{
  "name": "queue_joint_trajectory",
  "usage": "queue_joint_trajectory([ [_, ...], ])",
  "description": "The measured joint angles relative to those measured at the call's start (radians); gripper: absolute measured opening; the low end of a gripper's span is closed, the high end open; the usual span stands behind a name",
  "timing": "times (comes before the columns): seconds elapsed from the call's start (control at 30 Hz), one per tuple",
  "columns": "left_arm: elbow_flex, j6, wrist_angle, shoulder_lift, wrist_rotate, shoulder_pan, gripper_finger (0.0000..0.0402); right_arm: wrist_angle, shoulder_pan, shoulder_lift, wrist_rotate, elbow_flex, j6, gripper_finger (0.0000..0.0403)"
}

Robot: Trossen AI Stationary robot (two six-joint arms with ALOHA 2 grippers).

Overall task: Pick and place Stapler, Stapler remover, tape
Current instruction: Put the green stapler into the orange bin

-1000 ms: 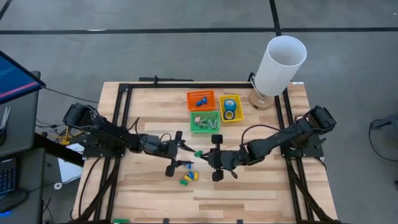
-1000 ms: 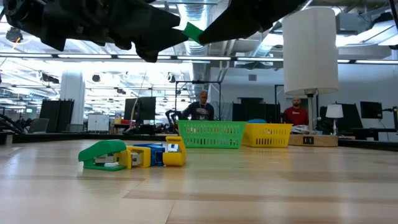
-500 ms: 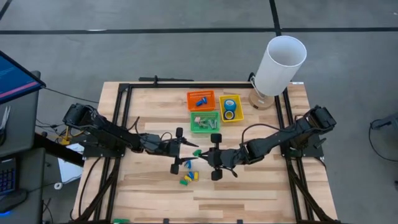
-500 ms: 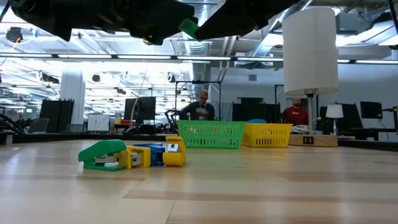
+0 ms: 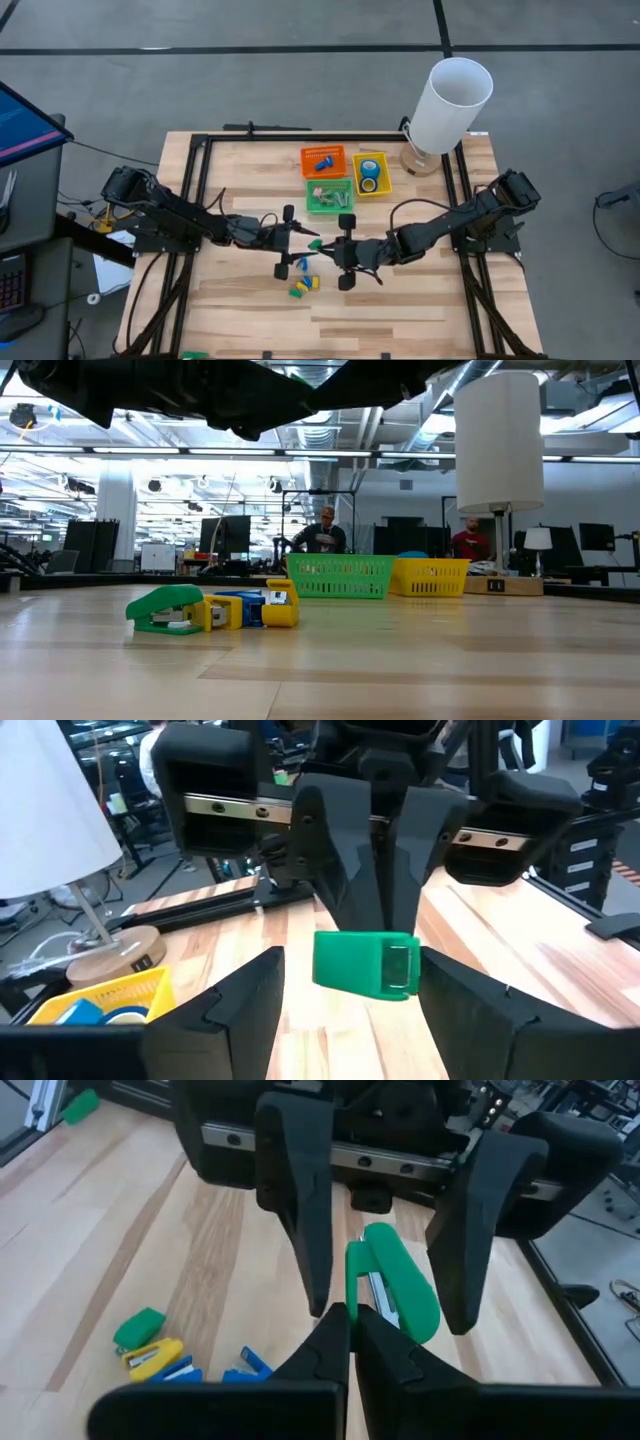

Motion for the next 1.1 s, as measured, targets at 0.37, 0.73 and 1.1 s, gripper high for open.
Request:
queue_joint_trajectory([
  [0.37, 0.000, -0.001, 0.010, 0.000, 0.001, 0.000, 0.0170, -0.011, 0.000, 0.000, 0.000, 0.000, 0.000, 0.0002],
  [0.73, -0.001, 0.002, 0.010, 0.001, 0.008, 0.000, 0.0062, -0.037, -0.002, 0.000, 0.002, 0.000, 0.015, 0.0019],
  [1.1, -0.001, 0.002, 0.009, 0.001, 0.004, 0.001, 0.0069, -0.095, -0.001, -0.001, -0.004, 0.003, 0.019, 0.0086],
])
